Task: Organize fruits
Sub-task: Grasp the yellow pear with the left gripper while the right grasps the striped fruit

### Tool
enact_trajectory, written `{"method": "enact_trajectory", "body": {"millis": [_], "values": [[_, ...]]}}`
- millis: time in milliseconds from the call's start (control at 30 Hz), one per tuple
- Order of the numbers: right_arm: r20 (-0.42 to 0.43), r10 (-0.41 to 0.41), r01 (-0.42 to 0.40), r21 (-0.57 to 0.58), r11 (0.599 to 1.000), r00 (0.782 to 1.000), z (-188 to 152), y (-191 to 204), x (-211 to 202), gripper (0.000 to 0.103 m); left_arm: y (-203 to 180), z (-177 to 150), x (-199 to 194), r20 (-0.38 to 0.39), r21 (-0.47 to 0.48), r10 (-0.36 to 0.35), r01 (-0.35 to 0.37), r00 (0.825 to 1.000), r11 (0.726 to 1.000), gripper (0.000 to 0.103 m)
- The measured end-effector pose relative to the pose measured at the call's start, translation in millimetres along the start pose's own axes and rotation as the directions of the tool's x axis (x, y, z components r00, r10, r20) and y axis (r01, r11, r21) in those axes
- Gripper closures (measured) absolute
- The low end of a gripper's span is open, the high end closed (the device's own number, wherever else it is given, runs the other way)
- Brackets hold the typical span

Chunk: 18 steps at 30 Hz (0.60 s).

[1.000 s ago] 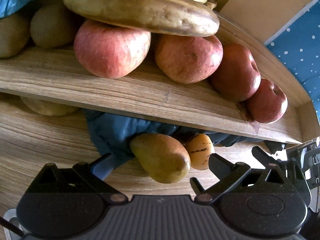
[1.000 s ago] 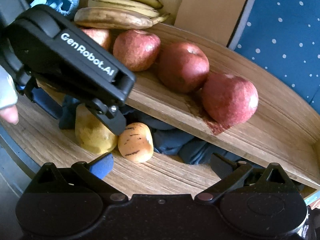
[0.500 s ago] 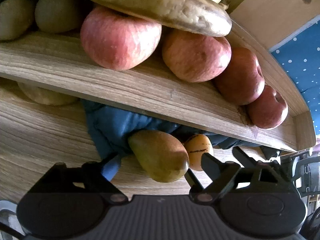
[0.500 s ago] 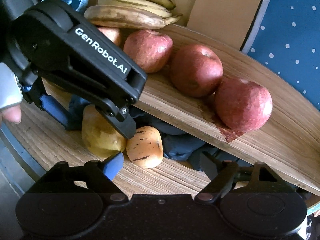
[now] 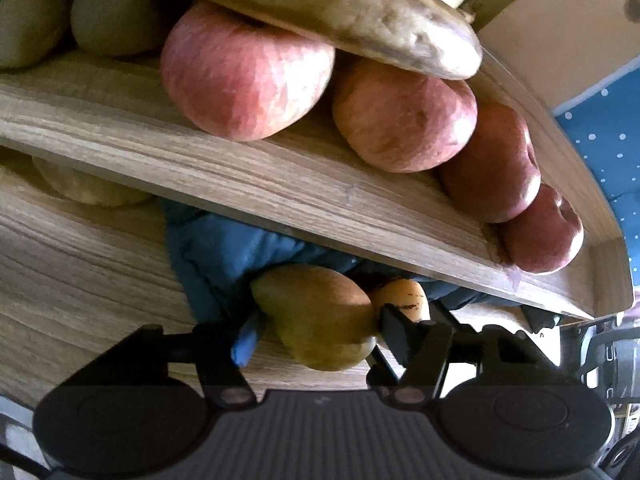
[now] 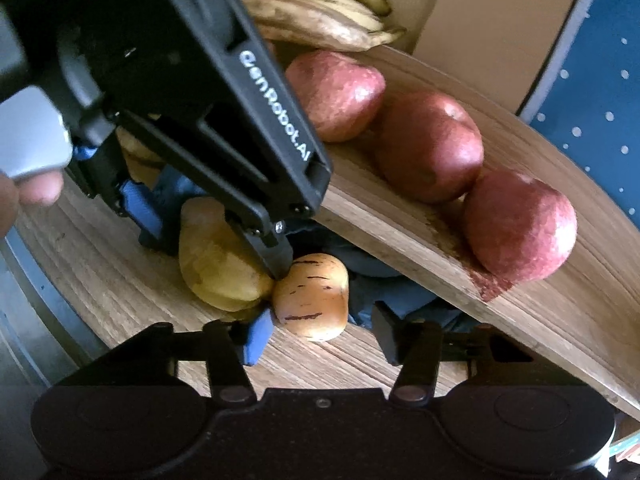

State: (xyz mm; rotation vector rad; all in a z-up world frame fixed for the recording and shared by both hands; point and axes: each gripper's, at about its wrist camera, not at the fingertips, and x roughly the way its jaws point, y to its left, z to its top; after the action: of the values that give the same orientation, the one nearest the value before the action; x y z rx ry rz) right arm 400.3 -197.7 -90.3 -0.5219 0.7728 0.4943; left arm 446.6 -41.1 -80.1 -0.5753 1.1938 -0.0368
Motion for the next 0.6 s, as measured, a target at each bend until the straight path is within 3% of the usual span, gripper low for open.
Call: {"method": "enact_trajectory", "body": {"millis": [200,600], "values": [[0.012,0.008,-0.008,-0.040,0.999,1.000,-3,8,-4,0.061,0,-2,-1,0.012,0.001,0.007,-0.007,1.000,1.000,0.036],[0.022,0.047,-0.046,-0.055,0.997,0.999,-7,2,-9,0.062,5,-14,-7,0.020,0.018,0.012,-0.013,1.000,1.000,0.039]]}}
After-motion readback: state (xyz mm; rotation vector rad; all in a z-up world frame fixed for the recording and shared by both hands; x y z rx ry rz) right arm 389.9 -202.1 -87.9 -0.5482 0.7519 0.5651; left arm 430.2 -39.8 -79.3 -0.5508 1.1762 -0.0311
